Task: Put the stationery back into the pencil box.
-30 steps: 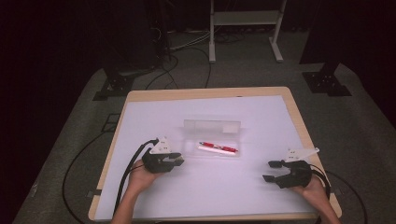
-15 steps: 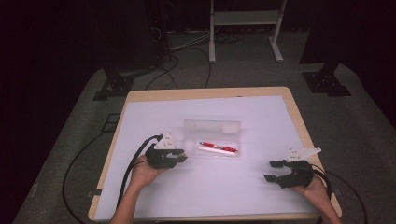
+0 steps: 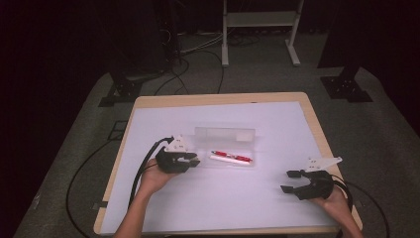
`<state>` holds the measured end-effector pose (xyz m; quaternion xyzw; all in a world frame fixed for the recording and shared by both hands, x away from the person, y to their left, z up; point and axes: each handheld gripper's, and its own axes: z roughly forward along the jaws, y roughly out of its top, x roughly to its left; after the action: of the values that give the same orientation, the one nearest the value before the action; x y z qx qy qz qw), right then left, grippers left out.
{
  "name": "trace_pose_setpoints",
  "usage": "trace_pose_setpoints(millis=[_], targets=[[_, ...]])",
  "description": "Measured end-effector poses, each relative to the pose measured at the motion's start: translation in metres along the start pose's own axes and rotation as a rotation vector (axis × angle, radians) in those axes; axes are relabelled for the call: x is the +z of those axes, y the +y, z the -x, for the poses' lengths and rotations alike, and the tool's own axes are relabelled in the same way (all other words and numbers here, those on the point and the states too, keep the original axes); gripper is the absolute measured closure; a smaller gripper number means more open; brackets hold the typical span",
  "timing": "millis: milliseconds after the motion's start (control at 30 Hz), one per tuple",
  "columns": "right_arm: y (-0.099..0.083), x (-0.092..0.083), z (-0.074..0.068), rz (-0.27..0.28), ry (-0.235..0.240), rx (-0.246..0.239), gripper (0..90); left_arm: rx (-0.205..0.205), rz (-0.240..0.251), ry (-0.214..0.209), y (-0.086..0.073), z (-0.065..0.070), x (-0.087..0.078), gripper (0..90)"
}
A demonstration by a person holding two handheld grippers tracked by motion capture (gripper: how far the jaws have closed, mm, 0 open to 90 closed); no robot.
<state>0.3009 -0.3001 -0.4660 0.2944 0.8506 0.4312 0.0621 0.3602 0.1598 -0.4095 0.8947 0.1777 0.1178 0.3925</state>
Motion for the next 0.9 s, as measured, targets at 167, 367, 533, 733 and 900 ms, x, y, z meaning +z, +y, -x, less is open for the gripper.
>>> trace_pose_setpoints(millis=[167, 367, 533, 733, 900], targets=[[0.0, -0.001, 0.0, 0.002, -0.001, -0.001, 32.3, -0.001, 0.007, -0.001, 0.003, -0.002, 0.001, 68.6], [0.0, 0.0, -0.001, 0.0, 0.002, -0.004, 32.4, 0.011, 0.004, 0.0, 0.01, -0.006, 0.002, 68.6], [0.0, 0.002, -0.001, -0.008, 0.004, -0.009, 32.3, 0.02, 0.0, -0.003, 0.017, -0.011, 0.005, 68.6], [0.0, 0.002, -0.001, -0.008, 0.004, -0.01, 32.3, 0.022, 0.005, -0.007, 0.021, -0.014, 0.008, 68.6], [0.0, 0.002, -0.002, -0.009, 0.005, -0.01, 32.4, 0.023, 0.016, -0.01, 0.022, -0.017, 0.011, 68.6]])
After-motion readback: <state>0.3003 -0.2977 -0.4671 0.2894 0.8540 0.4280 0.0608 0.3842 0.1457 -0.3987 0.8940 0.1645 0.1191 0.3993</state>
